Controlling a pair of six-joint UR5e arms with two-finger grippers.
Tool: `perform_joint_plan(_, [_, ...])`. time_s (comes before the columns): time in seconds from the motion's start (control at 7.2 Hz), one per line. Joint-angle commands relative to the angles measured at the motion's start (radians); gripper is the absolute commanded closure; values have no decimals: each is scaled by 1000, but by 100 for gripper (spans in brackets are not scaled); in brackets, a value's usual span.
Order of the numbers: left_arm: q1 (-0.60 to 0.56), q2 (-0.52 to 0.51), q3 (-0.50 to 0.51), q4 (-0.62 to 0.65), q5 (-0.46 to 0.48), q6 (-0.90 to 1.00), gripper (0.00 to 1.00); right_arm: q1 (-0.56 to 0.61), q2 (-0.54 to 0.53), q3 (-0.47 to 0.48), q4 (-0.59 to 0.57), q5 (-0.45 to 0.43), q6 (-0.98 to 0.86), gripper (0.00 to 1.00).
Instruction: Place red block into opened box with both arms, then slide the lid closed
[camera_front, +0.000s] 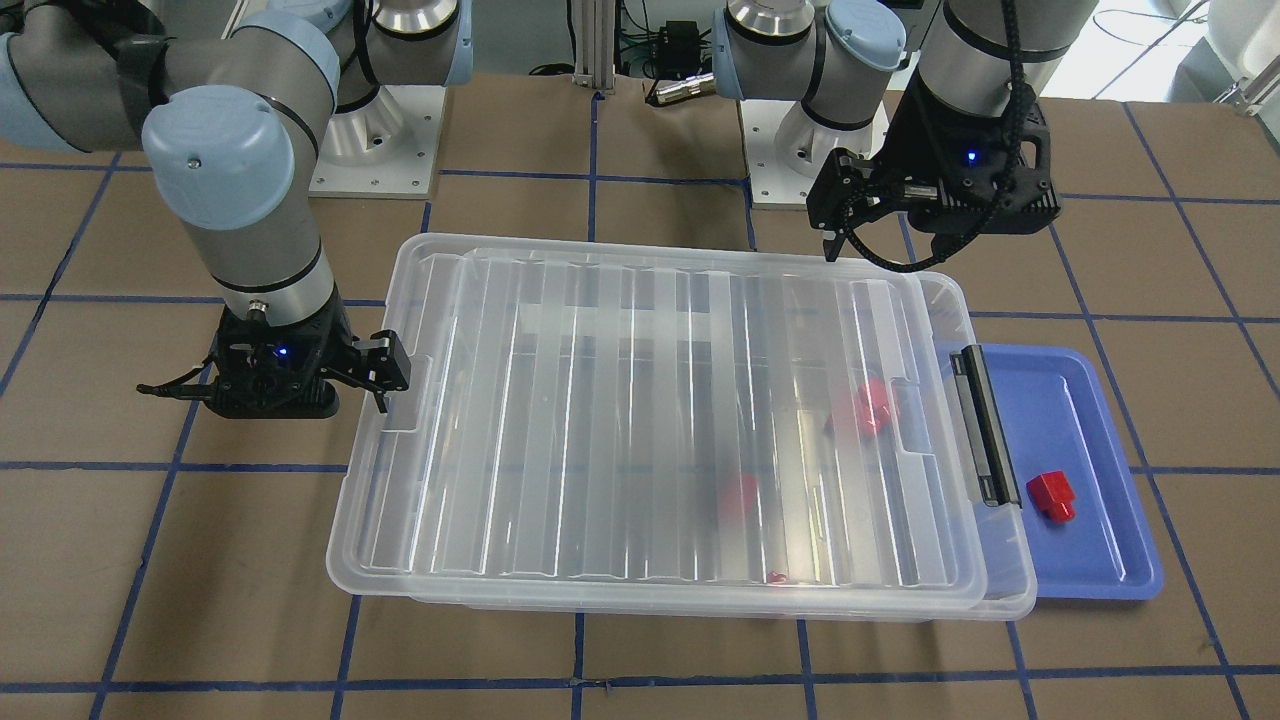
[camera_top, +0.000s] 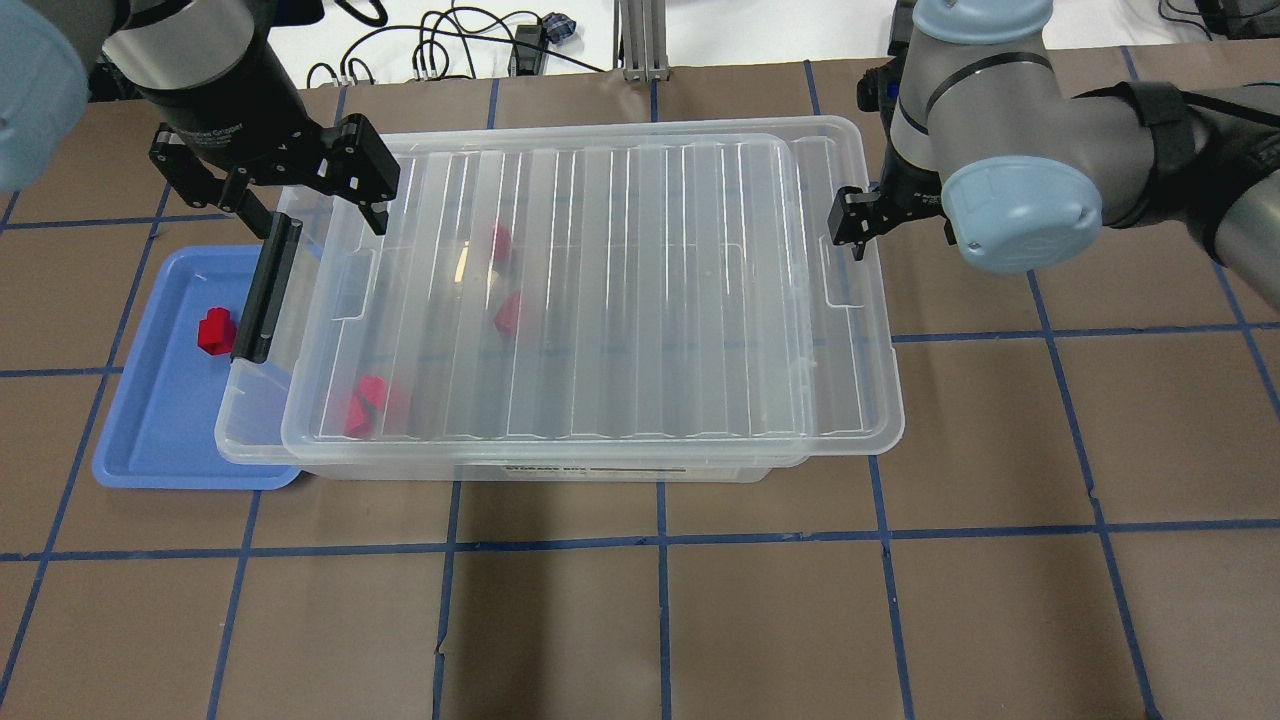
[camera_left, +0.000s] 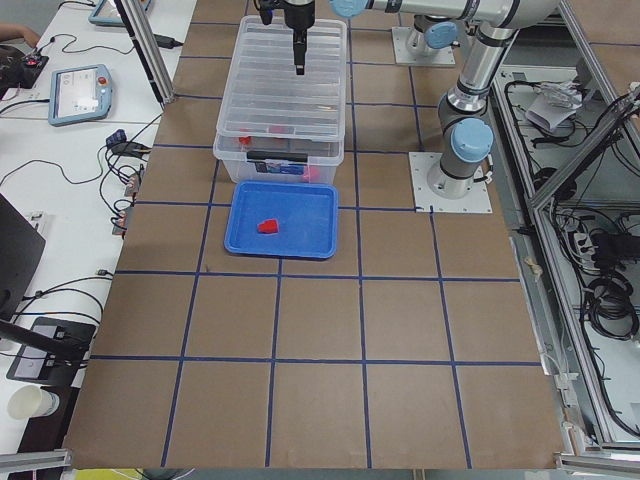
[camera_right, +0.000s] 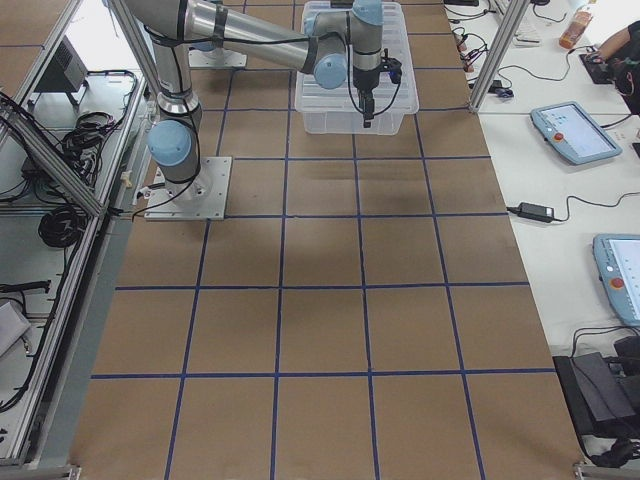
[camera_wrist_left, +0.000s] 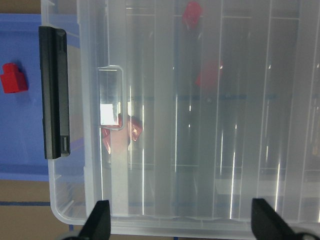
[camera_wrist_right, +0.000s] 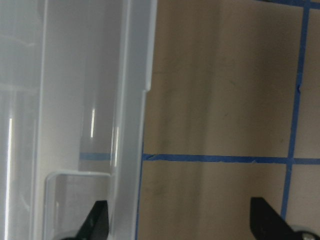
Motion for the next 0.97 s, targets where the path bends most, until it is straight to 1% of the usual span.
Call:
perform_joint_plan(0.0, [4,-2,24,-3,17,-2,0,-46,0,1,-15,-49,-74,0])
perform_joint_plan(0.28, [24,-31,23,-20,1,0,0,-101,0,0,-16,-47,-135,0])
perform_joint_plan(0.42, [93,-22,6,-6,-4,47,0,-141,0,-8,-16,-44,-183,0])
perform_joint_plan(0.56, [186,-31,-3,32,-39,220,0,-179,1,-11,-18,-46,-259,0])
perform_joint_plan(0.69, [273,-37,-31,34,-44,363,0,-222,7,-14,-16,-43,-315,0])
perform_joint_plan(0.83, [347,-45,-75,61,-45,383,0,-255,7,-17,-16,-44,-343,0])
